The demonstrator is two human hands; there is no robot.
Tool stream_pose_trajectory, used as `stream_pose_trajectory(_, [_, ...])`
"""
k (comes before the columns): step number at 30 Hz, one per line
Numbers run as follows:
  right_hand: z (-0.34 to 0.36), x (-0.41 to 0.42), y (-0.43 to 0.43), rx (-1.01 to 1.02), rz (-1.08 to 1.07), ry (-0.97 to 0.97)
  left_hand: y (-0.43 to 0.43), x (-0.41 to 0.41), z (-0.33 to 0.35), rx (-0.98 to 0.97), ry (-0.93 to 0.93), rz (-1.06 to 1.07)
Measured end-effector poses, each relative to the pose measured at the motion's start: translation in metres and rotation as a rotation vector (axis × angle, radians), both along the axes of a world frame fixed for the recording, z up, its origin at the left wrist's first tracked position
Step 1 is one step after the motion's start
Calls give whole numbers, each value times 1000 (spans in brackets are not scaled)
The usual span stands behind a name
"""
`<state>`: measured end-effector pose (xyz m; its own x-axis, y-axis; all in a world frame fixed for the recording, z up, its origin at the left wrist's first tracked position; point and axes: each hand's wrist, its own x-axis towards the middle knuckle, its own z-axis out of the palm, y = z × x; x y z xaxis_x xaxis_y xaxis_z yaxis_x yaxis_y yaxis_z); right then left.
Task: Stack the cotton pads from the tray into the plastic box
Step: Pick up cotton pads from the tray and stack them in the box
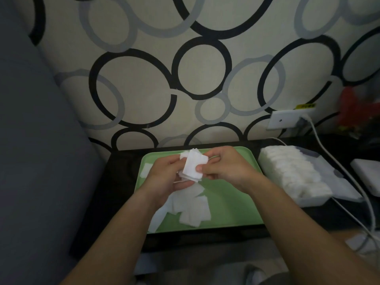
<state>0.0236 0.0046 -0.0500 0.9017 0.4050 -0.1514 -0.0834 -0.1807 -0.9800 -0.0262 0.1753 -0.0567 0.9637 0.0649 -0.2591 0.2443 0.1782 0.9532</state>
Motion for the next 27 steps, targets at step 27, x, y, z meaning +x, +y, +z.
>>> stream_pose_trajectory(27, [-58,75,54,-904,-172,-236,33,29,-25,378,-106,345])
